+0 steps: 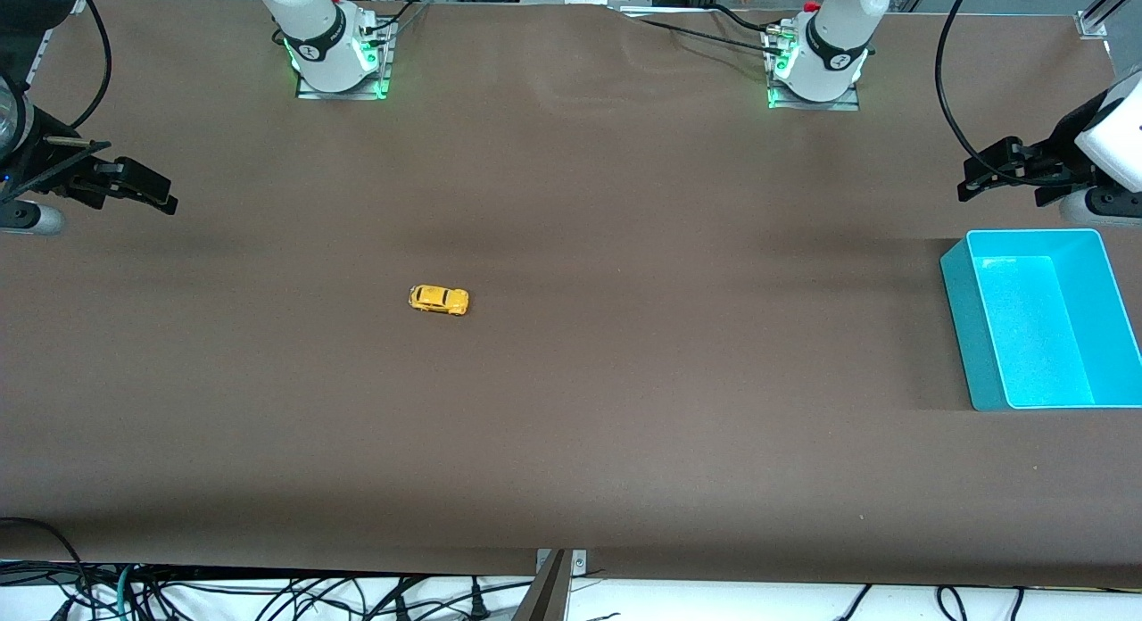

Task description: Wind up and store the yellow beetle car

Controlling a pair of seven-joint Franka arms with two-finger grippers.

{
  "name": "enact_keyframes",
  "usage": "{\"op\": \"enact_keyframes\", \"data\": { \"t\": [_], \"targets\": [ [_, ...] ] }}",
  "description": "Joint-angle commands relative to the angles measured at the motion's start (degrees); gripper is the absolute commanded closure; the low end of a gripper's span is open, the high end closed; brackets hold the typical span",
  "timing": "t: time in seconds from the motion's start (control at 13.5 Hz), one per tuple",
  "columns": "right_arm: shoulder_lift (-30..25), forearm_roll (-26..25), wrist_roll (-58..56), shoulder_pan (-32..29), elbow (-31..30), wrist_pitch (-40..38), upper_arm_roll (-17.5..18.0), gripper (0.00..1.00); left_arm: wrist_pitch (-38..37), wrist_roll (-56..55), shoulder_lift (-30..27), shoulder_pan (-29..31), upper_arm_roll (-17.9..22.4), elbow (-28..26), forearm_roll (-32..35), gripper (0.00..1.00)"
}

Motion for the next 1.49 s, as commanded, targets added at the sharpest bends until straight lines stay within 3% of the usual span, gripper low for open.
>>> {"op": "enact_keyframes", "data": {
  "t": [0.0,1.41],
  "targets": [
    [-1.1,-0.1,0.8,0.2,-0.8,-0.3,0.1,0.00,-0.2,0.5,0.4,0.4,-0.2,1.2,-0.5,0.00],
    [0.2,-0.9,0.4,0.9,0.9,-0.4,0.1,0.00,-0.2,0.5,1.2,-0.2,-0.2,2.1,-0.5,0.00]
  ]
}}
